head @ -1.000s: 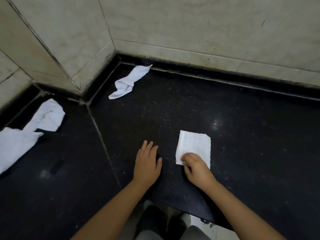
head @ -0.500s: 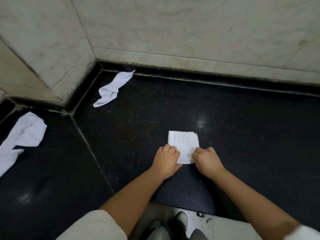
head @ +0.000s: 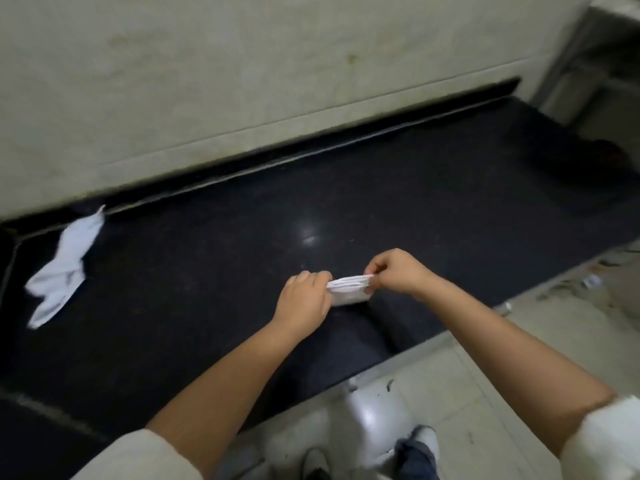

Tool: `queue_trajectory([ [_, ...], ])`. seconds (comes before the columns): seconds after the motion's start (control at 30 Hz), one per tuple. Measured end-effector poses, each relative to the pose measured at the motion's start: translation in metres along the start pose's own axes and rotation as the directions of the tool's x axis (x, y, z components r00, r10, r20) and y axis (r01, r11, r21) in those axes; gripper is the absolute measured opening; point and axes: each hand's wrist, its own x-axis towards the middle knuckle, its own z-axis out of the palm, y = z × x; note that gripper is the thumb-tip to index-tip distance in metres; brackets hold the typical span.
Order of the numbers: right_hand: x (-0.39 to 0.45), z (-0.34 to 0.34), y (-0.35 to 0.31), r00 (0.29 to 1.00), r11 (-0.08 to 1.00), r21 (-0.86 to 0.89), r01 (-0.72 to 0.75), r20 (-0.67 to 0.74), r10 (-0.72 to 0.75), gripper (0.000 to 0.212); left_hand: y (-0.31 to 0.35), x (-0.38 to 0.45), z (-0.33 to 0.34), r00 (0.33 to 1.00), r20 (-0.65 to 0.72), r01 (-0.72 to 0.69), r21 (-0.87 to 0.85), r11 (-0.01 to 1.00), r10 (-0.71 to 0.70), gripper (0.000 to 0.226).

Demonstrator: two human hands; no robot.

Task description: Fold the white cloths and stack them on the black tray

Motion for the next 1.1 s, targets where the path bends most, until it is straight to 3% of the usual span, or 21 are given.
queue_trajectory([
  [0.07, -0.028, -0.04, 0.026, 1.0, 1.0, 0.022, -0.001, 0.016, 0.001, 0.018, 0.037, 0.022, -0.006, 0.986, 0.01, -0.166, 0.01, 0.986, 0.166, 0.027],
  [0.1, -0.043, -0.058, 0.041, 1.0, 1.0, -0.001, -0.005, -0.003, 0.005, 0.018, 0.06, 0.034, -0.008, 0.969, 0.088, -0.232, -0.001, 0.973, 0.231, 0.028],
  [0.17, -0.068, -0.092, 0.074, 0.995, 0.996, -0.089, -0.024, -0.101, 0.015, 0.015, 0.108, 0.06, -0.004, 0.926, 0.214, -0.327, 0.037, 0.944, 0.312, 0.035],
  [0.23, -0.091, -0.129, 0.111, 0.982, 0.99, -0.13, -0.047, -0.19, 0.021, 0.014, 0.157, 0.083, 0.007, 0.863, 0.195, -0.49, 0.098, 0.866, 0.466, 0.053],
  [0.4, -0.155, -0.234, 0.213, 0.957, 0.989, -0.117, -0.087, -0.285, 0.051, 0.033, 0.299, 0.146, 0.037, 0.681, 0.039, -0.723, 0.19, 0.664, 0.731, 0.015],
  [0.6, -0.21, -0.351, 0.31, 0.923, 0.971, -0.164, -0.174, -0.37, 0.103, 0.006, 0.451, 0.213, 0.043, 0.646, 0.053, -0.762, 0.106, 0.639, 0.762, 0.014],
  [0.7, -0.22, -0.411, 0.337, 0.908, 0.971, -0.176, -0.16, -0.413, 0.075, 0.005, 0.506, 0.256, 0.034, 0.626, 0.093, -0.779, 0.037, 0.626, 0.774, 0.035],
  [0.87, -0.209, -0.517, 0.372, 0.885, 0.978, -0.168, -0.123, -0.465, 0.032, 0.011, 0.587, 0.337, 0.0, 0.631, 0.218, -0.739, -0.125, 0.662, 0.745, 0.017],
  [0.93, -0.196, -0.564, 0.385, 0.875, 0.974, -0.197, -0.113, -0.485, 0.003, 0.009, 0.611, 0.375, -0.009, 0.631, 0.208, -0.74, -0.129, 0.66, 0.747, 0.019],
  [1.1, -0.142, -0.694, 0.401, 0.848, 0.935, -0.351, -0.052, -0.509, -0.144, 0.014, 0.665, 0.491, -0.03, 0.657, 0.034, -0.749, -0.083, 0.657, 0.753, 0.028],
])
